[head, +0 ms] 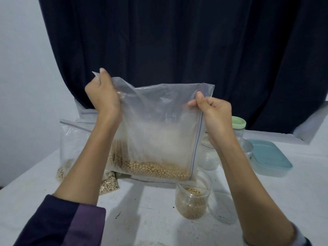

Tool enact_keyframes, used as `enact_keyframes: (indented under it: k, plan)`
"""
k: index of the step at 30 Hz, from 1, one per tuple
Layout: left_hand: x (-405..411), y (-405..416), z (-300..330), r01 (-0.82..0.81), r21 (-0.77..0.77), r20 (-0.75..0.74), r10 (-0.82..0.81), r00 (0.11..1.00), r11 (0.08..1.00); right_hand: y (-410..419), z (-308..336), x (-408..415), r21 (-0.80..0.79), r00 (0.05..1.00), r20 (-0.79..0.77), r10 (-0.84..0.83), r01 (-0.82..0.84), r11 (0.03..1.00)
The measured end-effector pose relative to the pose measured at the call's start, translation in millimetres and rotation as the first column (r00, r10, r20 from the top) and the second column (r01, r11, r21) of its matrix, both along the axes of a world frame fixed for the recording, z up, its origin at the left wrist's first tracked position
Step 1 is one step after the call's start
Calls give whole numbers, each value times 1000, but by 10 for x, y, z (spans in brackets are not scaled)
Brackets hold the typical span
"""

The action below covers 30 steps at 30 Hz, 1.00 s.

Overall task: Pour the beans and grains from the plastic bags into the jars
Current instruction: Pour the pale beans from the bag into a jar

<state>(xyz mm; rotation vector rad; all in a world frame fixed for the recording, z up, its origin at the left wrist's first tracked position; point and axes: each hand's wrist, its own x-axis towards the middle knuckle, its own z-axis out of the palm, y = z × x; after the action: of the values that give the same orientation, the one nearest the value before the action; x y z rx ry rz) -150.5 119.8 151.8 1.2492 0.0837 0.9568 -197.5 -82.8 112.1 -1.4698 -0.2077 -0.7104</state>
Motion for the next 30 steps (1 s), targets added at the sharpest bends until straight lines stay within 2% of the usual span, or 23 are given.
enact_keyframes:
  k: [10, 19, 22, 30]
  plan:
    - [6, -18, -32, 20, -22, 1, -20, 1000, 1000, -32, -5, 11, -14, 999, -16, 33, -33, 999]
    - [38, 4, -28, 10, -22, -15, -10, 1000, 1000, -6, -37, 37, 37, 1000, 6, -5, 5, 999]
    - [39, -5, -28, 2, -12, -23, -2, 1000, 1000, 10, -28, 34, -5, 1000, -18, 23, -23, 1000]
    - [38, -11, -48, 8, -5, -24, -9, 1000, 1000, -32, -35, 36, 6, 1000, -4, -8, 8, 1000]
